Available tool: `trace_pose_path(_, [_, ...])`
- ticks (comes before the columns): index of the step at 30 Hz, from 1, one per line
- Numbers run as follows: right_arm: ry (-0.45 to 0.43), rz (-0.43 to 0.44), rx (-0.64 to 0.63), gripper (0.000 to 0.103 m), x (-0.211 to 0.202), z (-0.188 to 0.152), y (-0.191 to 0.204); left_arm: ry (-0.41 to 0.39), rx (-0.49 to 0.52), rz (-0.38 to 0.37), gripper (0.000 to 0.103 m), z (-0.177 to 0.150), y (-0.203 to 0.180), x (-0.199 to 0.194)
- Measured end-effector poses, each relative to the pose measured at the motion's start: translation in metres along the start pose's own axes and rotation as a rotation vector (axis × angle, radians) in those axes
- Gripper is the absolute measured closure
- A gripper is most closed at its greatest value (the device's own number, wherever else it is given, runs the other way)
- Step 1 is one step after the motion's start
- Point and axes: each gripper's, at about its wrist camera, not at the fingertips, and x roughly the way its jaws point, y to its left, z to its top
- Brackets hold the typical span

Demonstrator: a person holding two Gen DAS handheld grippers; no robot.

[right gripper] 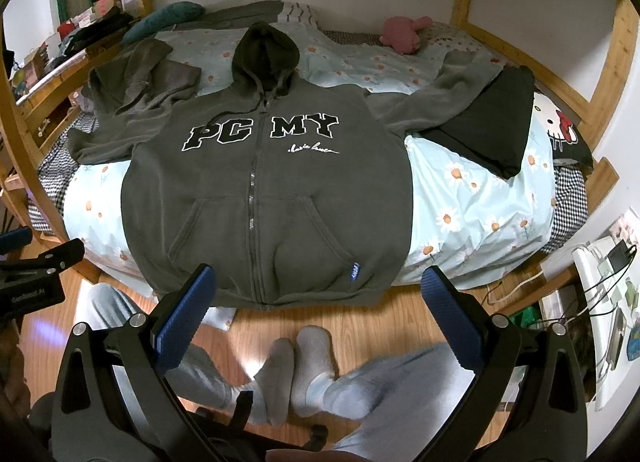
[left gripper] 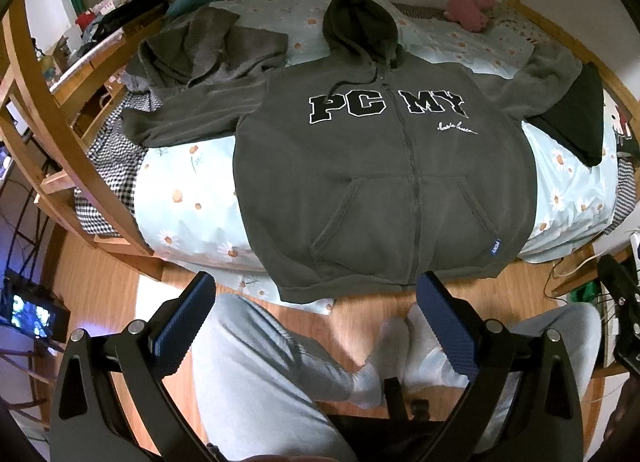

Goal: Fold large clothes

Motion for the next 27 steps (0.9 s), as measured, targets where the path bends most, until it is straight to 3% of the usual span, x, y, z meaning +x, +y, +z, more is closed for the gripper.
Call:
trace_pose_path(9, [0.011,-0.001,0.011,0.003,0.012,0.001,-0.003,0.036,-0.014,-0.005,0.005,0.006,0.005,0.012])
trace_pose_path(18, [-0.005,0.017,-0.016,0.003,0.040,0.027,0.011,0.030,-0.048,0.012,0.005,0.021,0.025,0.025])
trace_pose_path(27, [-0.029,0.100,-0.149,0.003,0.072,0.065,0.054,0.079,-0.182,-0.014,0.005,0.039,0.057,0.064])
